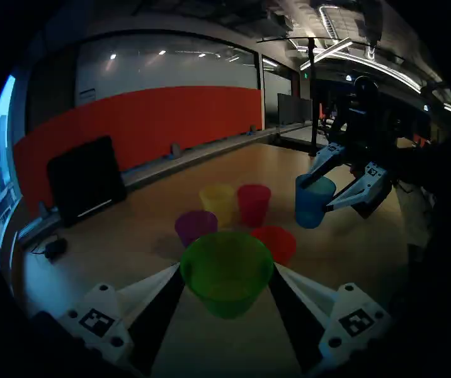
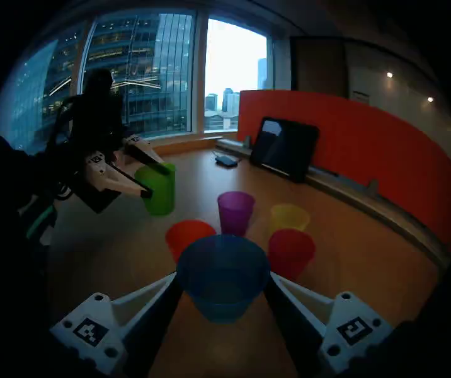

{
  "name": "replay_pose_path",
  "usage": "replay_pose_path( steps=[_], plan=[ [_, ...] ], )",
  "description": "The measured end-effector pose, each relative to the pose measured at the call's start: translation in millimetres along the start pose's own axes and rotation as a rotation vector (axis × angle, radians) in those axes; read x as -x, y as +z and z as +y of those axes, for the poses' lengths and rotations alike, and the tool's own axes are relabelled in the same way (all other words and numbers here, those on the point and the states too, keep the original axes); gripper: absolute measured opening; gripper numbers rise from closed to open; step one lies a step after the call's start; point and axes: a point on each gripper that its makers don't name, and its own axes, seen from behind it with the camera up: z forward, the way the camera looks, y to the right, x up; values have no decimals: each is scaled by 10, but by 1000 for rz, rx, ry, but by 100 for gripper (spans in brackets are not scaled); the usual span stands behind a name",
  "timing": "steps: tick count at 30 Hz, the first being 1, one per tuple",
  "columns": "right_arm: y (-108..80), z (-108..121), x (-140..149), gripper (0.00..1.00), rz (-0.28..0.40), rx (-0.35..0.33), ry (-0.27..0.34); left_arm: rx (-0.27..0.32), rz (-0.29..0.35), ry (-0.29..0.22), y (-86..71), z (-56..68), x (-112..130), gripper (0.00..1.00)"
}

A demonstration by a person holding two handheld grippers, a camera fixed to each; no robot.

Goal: Pour water

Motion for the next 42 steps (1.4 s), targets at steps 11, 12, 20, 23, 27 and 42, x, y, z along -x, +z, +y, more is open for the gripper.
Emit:
replay_pose_path(
  steps=[11,12,20,23,27,42],
  plan=[
    [-240,5,-524,90,135,47,-2,-29,121,-17,-256,-15,-401,88],
    [-257,7,-561,90,145,50,-3,-31,131,-19,-273,-14,-432,88],
    [-376,-1,-845,90,218,71,-14,-29,215,-28,-404,43,-692,88],
    [-405,-17,-930,90,240,72,-13,-22,246,-32,-447,88,-782,88],
    [-431,-38,-1019,90,264,72,-11,-8,282,-30,-494,156,-899,88],
    [-454,-59,-1191,90,296,69,-20,10,351,-15,-530,280,-1147,88]
  ],
)
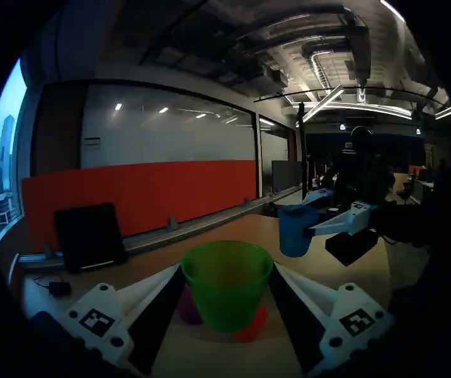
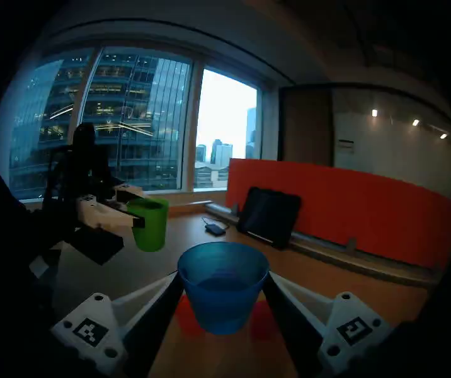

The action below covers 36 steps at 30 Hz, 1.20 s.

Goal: Pour water

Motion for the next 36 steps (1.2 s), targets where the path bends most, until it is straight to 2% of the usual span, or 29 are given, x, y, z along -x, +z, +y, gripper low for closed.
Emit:
replay_pose_path(
  steps=[8,16,28,36],
  plan=[
    [11,15,-167,90,20,-5,-24,13,12,6,26,96,-35,88],
    [58,5,-371,90,43,-14,-65,45,11,7,60,253,-16,88],
    [177,39,-605,90,57,-16,-185,69,-2,16,118,396,37,88],
    [277,67,-761,90,68,-2,-307,76,-16,18,162,434,115,88]
  ],
)
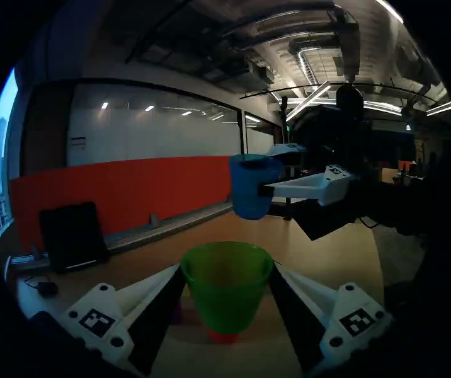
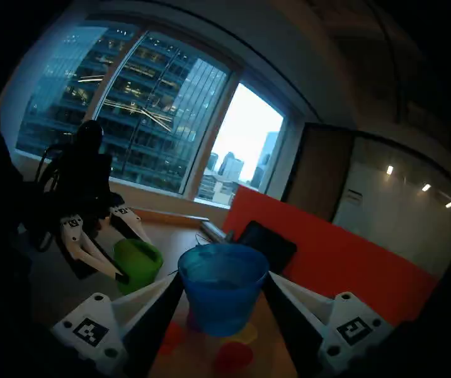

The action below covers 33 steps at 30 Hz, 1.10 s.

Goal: Pour water

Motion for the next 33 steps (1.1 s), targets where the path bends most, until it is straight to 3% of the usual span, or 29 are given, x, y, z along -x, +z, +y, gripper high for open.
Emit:
replay_pose_path(
  steps=[33],
  plan=[
    [328,243,-473,90,21,20,-458,60,-6,2,157,222,32,88]
  ],
)
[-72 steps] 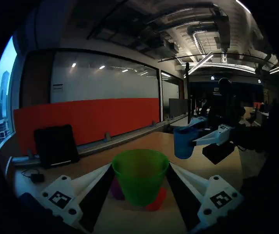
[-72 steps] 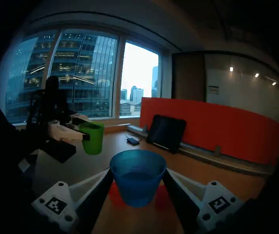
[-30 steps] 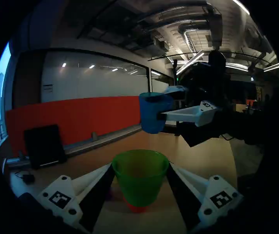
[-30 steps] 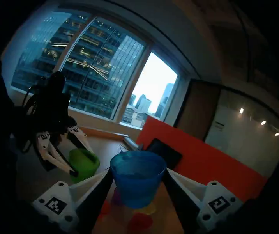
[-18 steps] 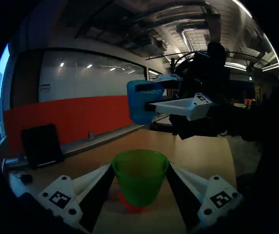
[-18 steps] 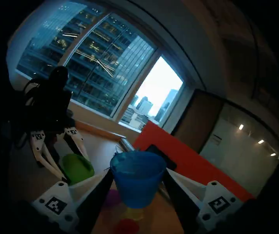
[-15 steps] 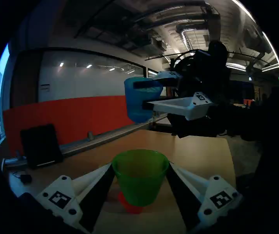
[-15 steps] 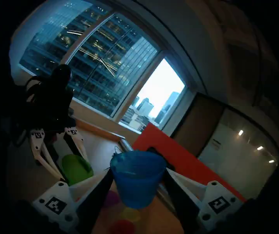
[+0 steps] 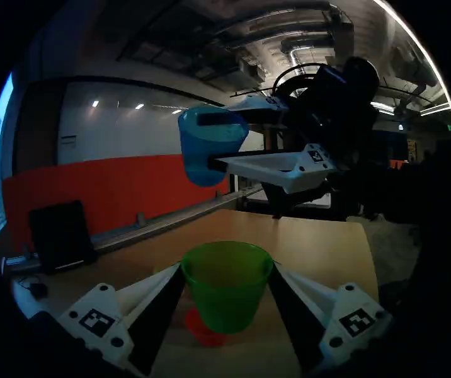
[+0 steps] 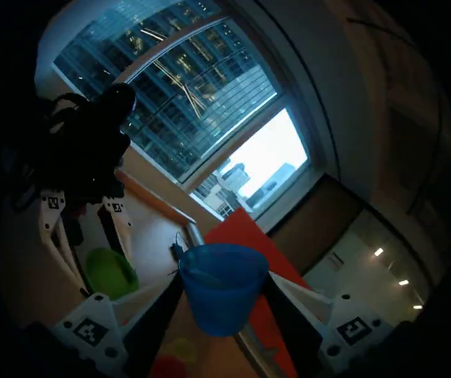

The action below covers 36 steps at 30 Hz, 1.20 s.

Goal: Pour water

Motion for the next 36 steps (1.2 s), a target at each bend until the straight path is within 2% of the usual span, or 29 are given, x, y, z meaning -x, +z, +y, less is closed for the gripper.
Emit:
replay_pose_path(
  steps=[21,36],
  plan=[
    [123,204,-98,90,-5,27,-218,17,12,-5,55,36,-39,88],
    [190,312,-184,90,-8,55,-364,15,25,-9,53,5,-89,88]
  ],
)
